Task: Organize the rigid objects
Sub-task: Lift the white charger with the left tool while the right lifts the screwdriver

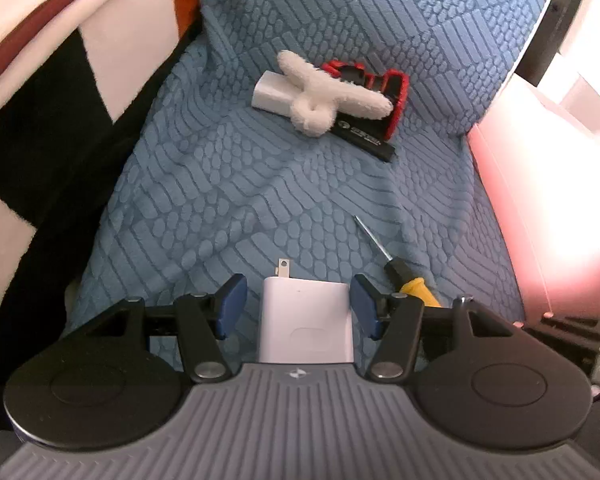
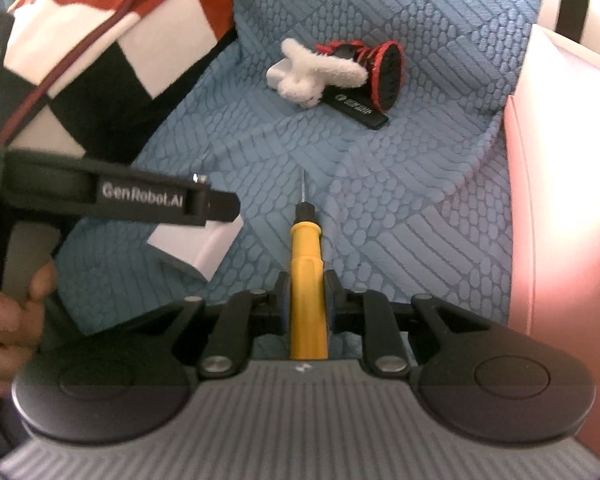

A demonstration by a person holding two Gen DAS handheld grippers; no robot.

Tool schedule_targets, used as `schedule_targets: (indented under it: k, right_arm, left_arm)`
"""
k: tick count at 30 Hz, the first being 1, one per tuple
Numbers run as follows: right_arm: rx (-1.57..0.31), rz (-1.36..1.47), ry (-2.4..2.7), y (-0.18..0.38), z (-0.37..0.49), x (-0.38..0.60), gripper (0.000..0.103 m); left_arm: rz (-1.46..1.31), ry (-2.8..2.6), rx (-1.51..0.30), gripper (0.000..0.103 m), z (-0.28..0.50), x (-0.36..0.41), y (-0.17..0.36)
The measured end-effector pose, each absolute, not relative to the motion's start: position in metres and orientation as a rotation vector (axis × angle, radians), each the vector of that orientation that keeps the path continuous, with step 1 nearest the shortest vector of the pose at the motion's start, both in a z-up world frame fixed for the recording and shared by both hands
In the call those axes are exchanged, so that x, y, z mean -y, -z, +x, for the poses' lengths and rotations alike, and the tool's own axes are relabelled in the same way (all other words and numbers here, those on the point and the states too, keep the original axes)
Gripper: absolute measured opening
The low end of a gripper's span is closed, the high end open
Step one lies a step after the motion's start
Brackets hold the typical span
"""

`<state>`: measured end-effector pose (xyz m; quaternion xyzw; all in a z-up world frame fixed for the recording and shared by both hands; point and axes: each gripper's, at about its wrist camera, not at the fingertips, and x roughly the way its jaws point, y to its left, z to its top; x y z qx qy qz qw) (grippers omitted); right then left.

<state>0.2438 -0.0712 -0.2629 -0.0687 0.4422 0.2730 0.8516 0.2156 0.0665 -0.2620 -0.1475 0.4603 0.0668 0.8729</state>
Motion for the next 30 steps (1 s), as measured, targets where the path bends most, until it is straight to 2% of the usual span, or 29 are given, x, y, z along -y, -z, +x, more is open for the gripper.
schedule_targets:
  k: [19,23,30]
  right_arm:
    - [-0.958,-0.139,-0.554,0.266,0.234,0.076,0.021]
    - [-0.984,-0.164,-0.540,0.274,0.237,0.071,0.022]
    - [-0.970,-0.118,-0.521,0.272,0.237,0.072,0.021]
  left_arm:
    - [-0.163,-0.139,-1.001,0.062,0.216,-0.046,0.270]
    - [-0.169,-0.147,-0.991,0.058,0.216,-0.047,0.270]
    - [-0.248,-0.157,-0.969,0.057,0.214,-0.056,0.267]
